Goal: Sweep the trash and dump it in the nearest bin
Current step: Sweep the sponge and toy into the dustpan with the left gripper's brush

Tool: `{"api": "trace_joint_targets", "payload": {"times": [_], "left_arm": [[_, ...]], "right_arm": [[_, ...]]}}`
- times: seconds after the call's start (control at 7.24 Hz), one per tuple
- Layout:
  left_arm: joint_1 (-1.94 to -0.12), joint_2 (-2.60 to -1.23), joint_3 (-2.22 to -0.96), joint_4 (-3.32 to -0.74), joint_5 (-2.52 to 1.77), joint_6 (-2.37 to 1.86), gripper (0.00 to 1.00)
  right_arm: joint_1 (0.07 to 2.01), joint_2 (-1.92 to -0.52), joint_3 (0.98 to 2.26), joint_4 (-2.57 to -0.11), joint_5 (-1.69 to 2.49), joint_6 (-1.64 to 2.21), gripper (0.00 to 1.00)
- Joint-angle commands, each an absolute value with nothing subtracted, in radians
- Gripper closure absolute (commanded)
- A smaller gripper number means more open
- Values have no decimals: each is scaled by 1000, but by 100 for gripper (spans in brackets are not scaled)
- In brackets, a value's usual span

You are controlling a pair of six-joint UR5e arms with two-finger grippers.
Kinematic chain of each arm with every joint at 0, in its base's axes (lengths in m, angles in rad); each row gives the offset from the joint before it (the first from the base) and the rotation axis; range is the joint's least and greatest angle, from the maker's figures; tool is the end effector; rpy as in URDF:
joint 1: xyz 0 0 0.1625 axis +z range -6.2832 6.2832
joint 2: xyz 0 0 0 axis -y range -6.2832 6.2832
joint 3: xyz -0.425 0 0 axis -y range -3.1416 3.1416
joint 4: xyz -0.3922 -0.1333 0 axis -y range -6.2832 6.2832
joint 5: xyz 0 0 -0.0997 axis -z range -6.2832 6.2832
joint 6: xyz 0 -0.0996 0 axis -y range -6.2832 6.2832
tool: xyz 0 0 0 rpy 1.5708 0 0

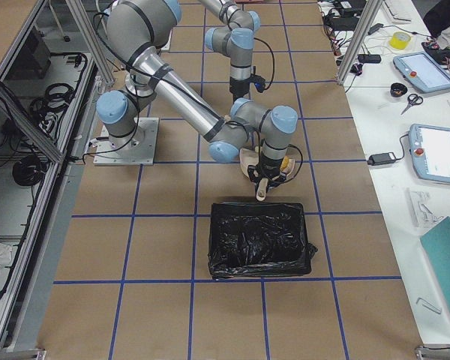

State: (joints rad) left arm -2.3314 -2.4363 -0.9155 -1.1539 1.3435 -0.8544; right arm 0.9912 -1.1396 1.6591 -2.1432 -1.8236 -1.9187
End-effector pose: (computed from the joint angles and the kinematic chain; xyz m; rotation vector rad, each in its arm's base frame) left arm -0.6813 -0.4900 0.2817 0.0994 -2.8344 -0.0306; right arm -0.2504 -0.5804 0.2629 1.8498 -2.3532 -0.3358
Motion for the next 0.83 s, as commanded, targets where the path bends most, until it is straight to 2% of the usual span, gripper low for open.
{"api": "trace_joint_targets", "payload": {"times": [0.0, 0.69], "left_arm": [[-2321, -2483, -899, -1157, 1402, -757, 100], [-2322, -2592, -799, -1140, 1315, -784, 100]], "right_arm": [[991, -1140, 1658, -2143, -1824, -1916, 100], [992, -1140, 1660, -2143, -1824, -1913, 100]]}}
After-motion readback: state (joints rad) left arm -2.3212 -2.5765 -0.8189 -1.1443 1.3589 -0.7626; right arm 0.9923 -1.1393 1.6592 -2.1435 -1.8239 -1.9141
